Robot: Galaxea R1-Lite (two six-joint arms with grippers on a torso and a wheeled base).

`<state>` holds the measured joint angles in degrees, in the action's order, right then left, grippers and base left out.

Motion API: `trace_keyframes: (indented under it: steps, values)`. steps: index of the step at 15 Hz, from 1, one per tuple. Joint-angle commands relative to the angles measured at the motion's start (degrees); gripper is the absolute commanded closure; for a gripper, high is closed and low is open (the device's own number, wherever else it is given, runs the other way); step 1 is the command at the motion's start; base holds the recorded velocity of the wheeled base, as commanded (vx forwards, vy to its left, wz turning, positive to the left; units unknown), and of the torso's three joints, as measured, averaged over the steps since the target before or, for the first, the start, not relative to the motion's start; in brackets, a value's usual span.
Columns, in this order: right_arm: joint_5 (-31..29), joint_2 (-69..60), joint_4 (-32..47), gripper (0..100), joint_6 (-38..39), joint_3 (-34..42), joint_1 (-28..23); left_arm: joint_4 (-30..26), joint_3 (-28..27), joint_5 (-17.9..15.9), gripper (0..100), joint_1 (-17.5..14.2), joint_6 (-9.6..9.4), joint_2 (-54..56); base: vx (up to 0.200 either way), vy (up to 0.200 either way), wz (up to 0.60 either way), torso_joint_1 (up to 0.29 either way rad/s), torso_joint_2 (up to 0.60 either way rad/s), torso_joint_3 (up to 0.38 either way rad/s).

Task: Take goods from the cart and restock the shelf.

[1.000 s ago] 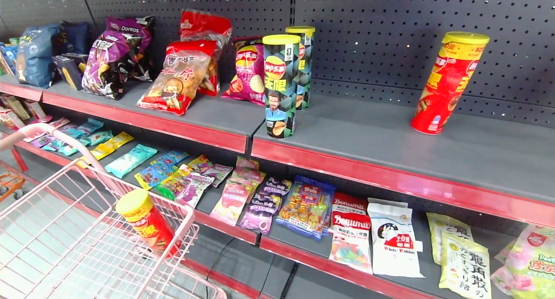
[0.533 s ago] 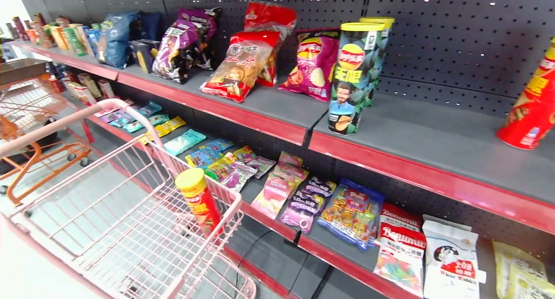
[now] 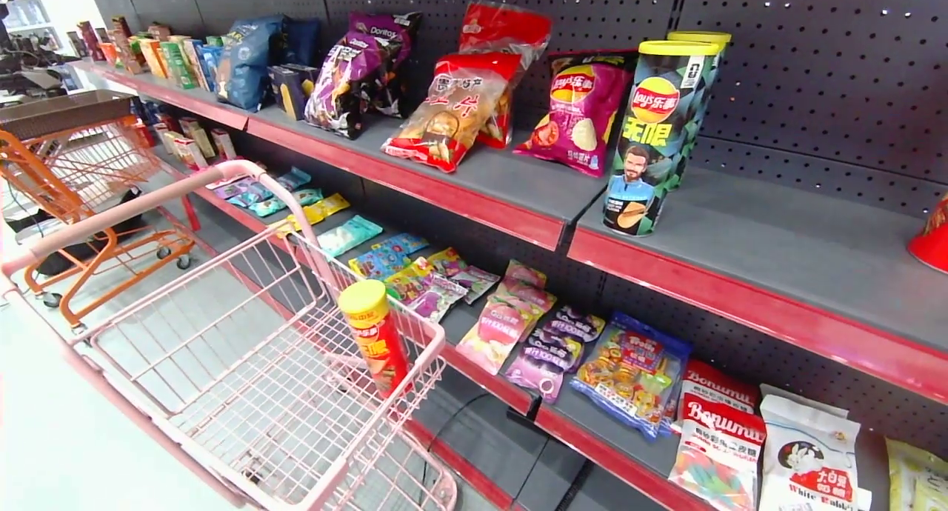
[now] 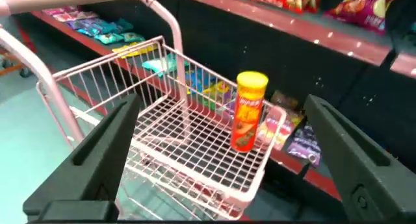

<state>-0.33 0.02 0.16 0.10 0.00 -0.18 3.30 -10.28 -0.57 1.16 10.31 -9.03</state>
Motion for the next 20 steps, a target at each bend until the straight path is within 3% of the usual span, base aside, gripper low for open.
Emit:
trace_keyframes:
  steps: [1,3,4,5,7,8,9,13,20]
  values:
    - [-0.02,0.06,0.02,0,-0.01,0.00,0.01,3.46,-13.98,2.24,0,1.04,3.75,-31.31,0.000,0.000,0.00,0.000,0.00,0.000]
    - [-0.02,0.06,0.02,0,-0.10,0.00,0.09,11.55,-13.98,0.75,0,-4.06,3.57,-48.54,0.000,0.000,0.00,0.000,0.00,0.000]
    - [-0.02,0.06,0.02,0,-0.10,0.00,0.09,17.26,-13.54,-1.18,0,-4.06,3.66,-54.78,0.000,0.000,0.00,0.000,0.00,0.000]
    - [-0.02,0.06,0.02,0,-0.10,0.00,0.09,26.40,-12.57,-4.96,0,-4.15,2.69,-63.39,0.000,0.000,0.00,0.000,0.00,0.000]
    - [-0.02,0.06,0.02,0,-0.10,0.00,0.01,30.80,-12.66,-8.83,0,-4.15,-3.72,-73.58,0.000,0.000,0.00,0.000,0.00,0.000]
    - [-0.02,0.06,0.02,0,-0.10,0.00,0.01,30.80,-12.66,-9.53,0,-4.06,-4.95,-75.34,0.000,0.000,0.00,0.000,0.00,0.000]
    - [-0.02,0.06,0.02,0,-0.10,0.00,0.09,31.94,-13.72,-13.05,0,-3.79,-5.74,-79.91,0.000,0.000,0.00,0.000,0.00,0.000]
    - [-0.02,0.06,0.02,0,-0.19,0.00,0.09,44.95,-15.21,-16.04,0,-0.54,-6.71,-93.97,0.000,0.000,0.00,0.000,0.00,0.000]
    - [-0.02,0.06,0.02,0,-0.19,0.00,0.01,58.04,-23.30,-16.04,0,9.13,-6.36,-111.20,0.000,0.000,0.00,0.000,0.00,0.000]
